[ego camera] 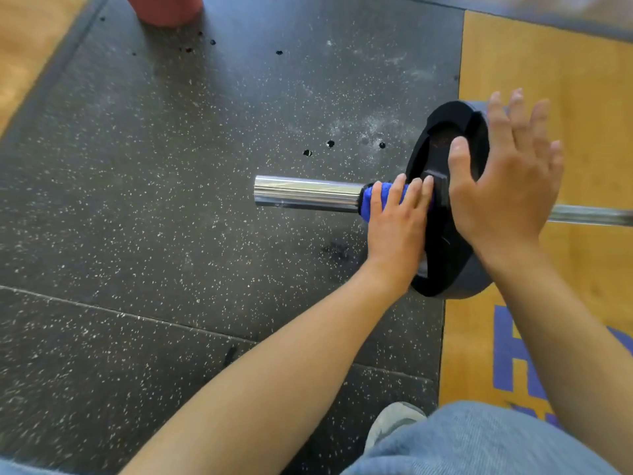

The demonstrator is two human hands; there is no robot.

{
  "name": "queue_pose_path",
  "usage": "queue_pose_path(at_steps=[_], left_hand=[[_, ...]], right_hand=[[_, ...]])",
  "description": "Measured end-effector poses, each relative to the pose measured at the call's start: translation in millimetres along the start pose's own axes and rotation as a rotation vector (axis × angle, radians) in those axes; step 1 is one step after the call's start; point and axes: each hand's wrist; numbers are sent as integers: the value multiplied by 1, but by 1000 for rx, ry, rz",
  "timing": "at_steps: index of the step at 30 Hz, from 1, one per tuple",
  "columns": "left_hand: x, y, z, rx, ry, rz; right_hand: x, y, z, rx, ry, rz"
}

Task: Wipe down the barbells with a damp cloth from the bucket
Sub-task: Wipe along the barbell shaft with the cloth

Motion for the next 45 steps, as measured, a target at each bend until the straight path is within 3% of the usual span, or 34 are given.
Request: queue_pose_path(at_steps=[3,6,8,13,16,19,22,26,29,33,36,41,45], left_hand=[[39,-8,-8,-81,-62,1],[71,-18,-14,-82,-264,-6],[62,-20,-24,-49,-305,-44],[2,3,-53,14,-36,-88],[30,5,-57,-25,48,-106],[77,-3,-53,-149,-94,-79],[74,-8,-66,-106,-210,-53],[30,-3,-96,-28,-27,-61],[41,2,-103,-23,95,-84],[107,-10,-102,-116,-61,-118],[99,-18,-123,-49,-175,-67],[35,-5,-161,64,57,-43],[92,-13,-172,5,0,-89]], right_hand=[[4,-3,-27,9,-4,-125],[10,-19,-35,-137,-55,-203],[10,-24,-18,-184,-77,-196],[0,15,10,-86,-103,-4],[-6,24,-10,-125,-96,49],[-3,28,-30,-112,-106,5],[0,26,-57,-112,-126,-55],[-4,21,-66,-176,-60,-129],[-8,32,-65,-113,-56,-69],[-2,42,-93,-56,-85,-47],[3,46,-118,-31,-70,-24],[5,54,-171,30,-22,-29],[8,60,-211,91,4,-71]])
Point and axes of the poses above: each hand's wrist, its own z-axis away from the middle knuckle, its own y-axis out of the palm, x = y × z, and after that the axes turned 2 degrees about -y, right-handed
